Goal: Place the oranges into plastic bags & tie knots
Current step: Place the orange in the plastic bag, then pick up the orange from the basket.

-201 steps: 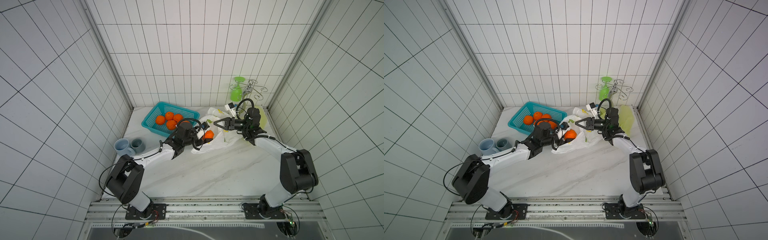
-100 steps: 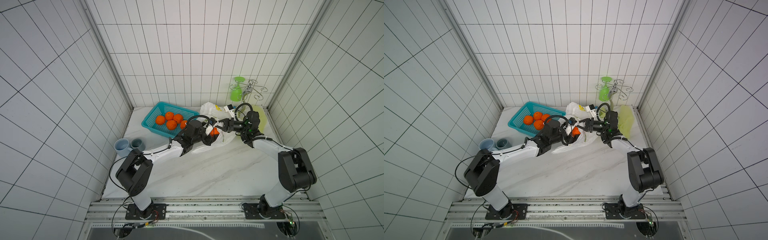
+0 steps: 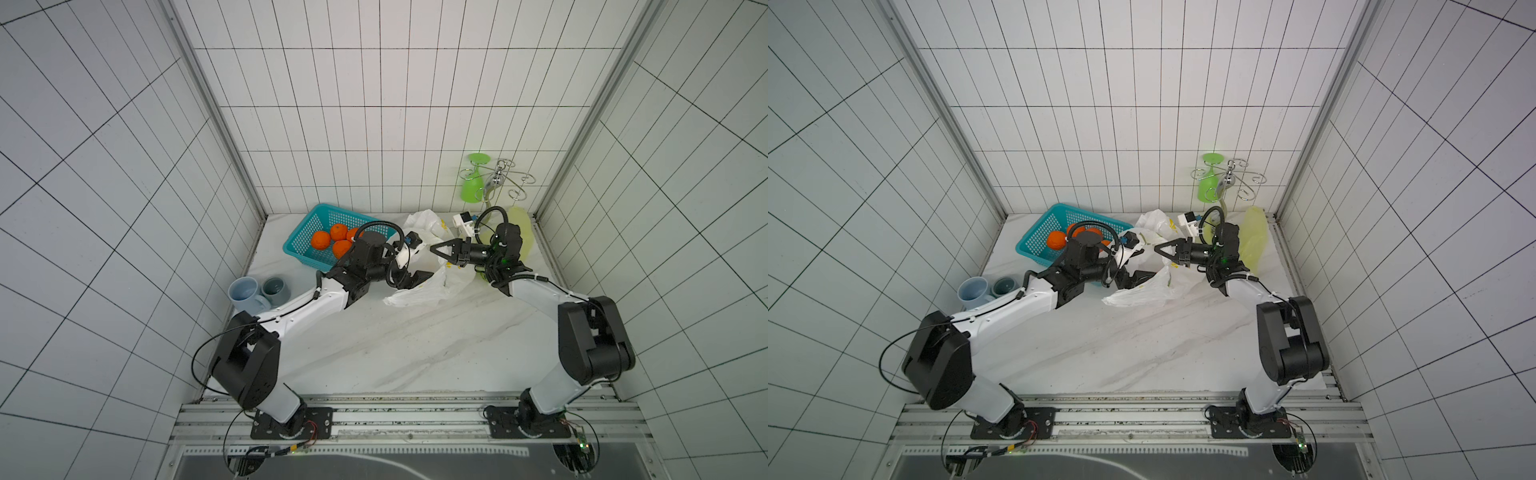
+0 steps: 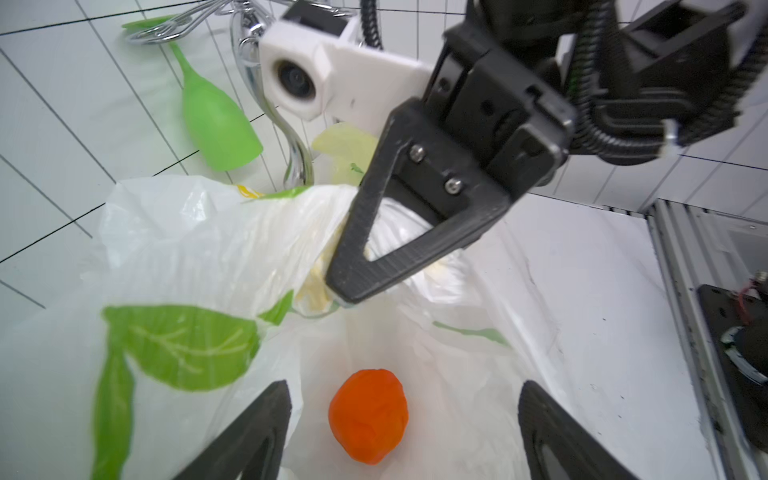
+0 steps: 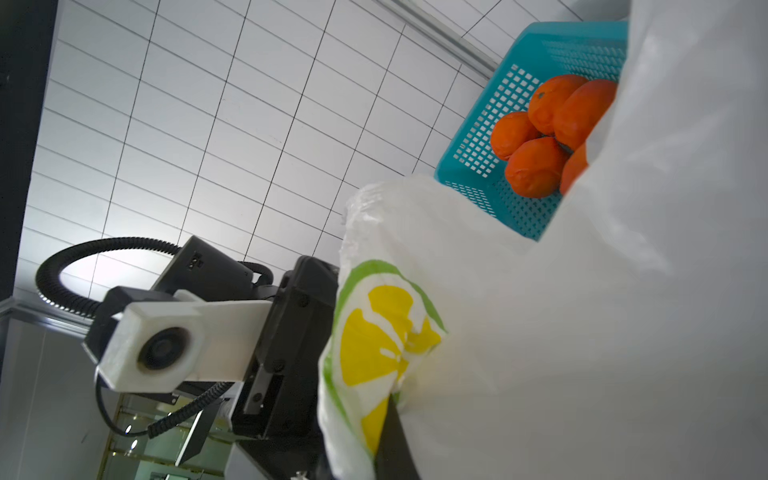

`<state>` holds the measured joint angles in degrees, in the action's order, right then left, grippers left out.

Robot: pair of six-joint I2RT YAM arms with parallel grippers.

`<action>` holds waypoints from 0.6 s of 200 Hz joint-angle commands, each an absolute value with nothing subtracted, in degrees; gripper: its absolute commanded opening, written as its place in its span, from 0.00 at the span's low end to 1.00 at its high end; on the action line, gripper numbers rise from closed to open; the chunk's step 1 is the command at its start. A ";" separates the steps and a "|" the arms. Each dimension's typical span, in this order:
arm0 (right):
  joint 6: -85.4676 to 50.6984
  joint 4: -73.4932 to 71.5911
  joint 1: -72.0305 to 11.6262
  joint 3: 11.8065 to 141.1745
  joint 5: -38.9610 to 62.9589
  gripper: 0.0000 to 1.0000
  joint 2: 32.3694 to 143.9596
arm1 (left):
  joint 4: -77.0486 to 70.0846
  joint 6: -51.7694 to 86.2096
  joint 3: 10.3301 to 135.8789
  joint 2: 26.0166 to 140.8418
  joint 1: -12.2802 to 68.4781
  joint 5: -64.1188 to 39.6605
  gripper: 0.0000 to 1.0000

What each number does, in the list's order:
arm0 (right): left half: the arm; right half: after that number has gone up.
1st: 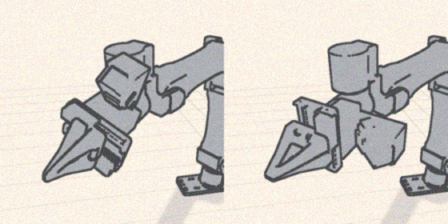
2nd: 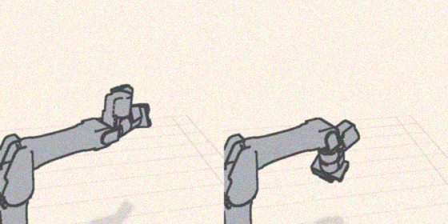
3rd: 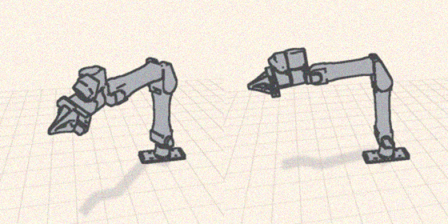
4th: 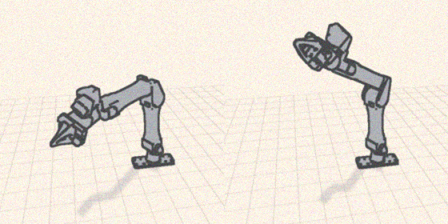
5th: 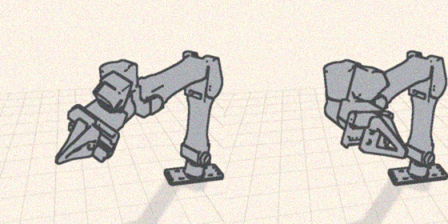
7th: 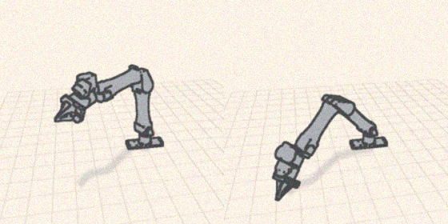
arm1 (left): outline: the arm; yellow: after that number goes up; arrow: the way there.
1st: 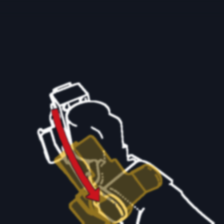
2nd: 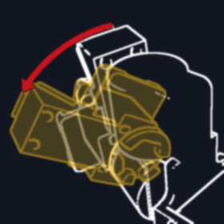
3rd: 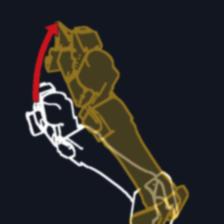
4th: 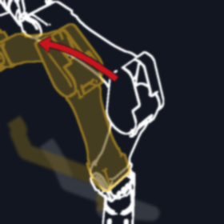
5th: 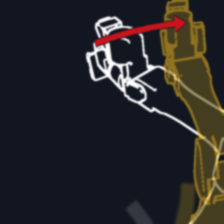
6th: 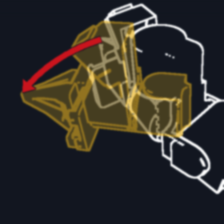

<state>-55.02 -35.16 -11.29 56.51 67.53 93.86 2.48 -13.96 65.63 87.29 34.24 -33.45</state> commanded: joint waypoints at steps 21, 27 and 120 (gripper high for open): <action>-36.40 -14.31 -10.28 59.74 60.46 0.00 92.06 | 3.00 -0.32 71.04 81.29 25.12 -64.58 0.85; -36.09 -14.06 -10.28 60.00 60.27 0.00 92.05 | 0.19 3.43 70.53 80.98 23.64 -65.60 0.84; -33.66 -12.11 -9.32 60.40 57.92 0.00 89.35 | 16.90 -10.28 79.76 99.93 12.72 -12.18 0.82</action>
